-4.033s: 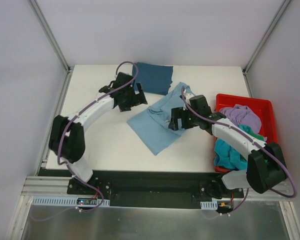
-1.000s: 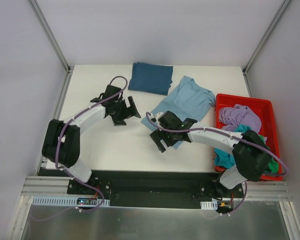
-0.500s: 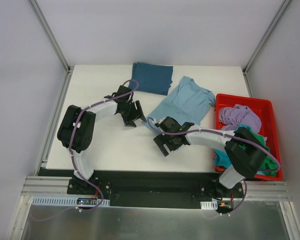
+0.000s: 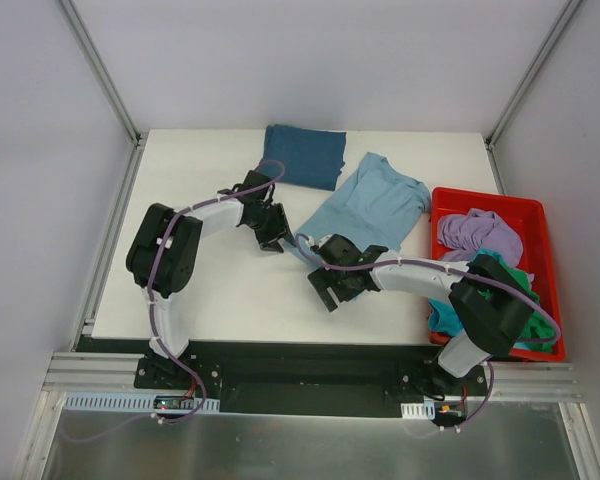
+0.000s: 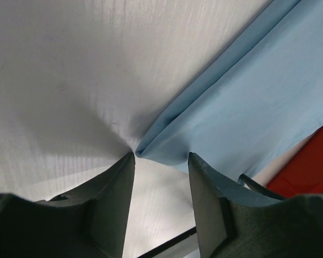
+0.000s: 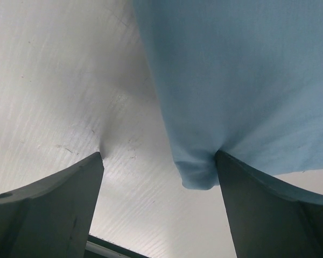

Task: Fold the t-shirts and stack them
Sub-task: Grab one side of the 2/3 rectangular tshirt with both arms

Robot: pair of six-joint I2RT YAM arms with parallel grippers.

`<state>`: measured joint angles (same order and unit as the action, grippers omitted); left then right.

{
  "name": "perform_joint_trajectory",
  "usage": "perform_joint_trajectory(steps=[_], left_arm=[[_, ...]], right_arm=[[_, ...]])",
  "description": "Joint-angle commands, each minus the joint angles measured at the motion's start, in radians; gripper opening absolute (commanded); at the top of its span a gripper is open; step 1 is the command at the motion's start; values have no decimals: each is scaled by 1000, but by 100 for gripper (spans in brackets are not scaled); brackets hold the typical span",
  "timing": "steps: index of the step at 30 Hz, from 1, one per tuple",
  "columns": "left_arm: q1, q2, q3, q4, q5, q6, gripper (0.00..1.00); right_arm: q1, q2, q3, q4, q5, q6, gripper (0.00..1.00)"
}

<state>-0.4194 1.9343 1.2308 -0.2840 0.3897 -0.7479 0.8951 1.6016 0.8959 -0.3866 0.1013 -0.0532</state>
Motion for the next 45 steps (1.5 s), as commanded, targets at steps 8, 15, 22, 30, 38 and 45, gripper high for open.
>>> perform_joint_trajectory(steps=[8,15,22,30,38,45], left_arm=[[-38,75,50,-9,-113,-22,3],[-38,-17,-16,-40,-268,-15,0],[-36,-145,-102,-72,-362,18,0],[2,-374,-252,-132,-488,19,0],[25,-661,-326,-250,-679,-14,0],[37,-941,-323,-328,-776,-28,0]], right_arm=[[50,26,-25,-51,103,52,77],[110,57,6,-90,117,76,53],[177,83,57,-117,107,107,24],[281,95,156,-113,54,95,1],[335,25,241,6,-263,95,0],[344,-38,308,119,-518,142,0]])
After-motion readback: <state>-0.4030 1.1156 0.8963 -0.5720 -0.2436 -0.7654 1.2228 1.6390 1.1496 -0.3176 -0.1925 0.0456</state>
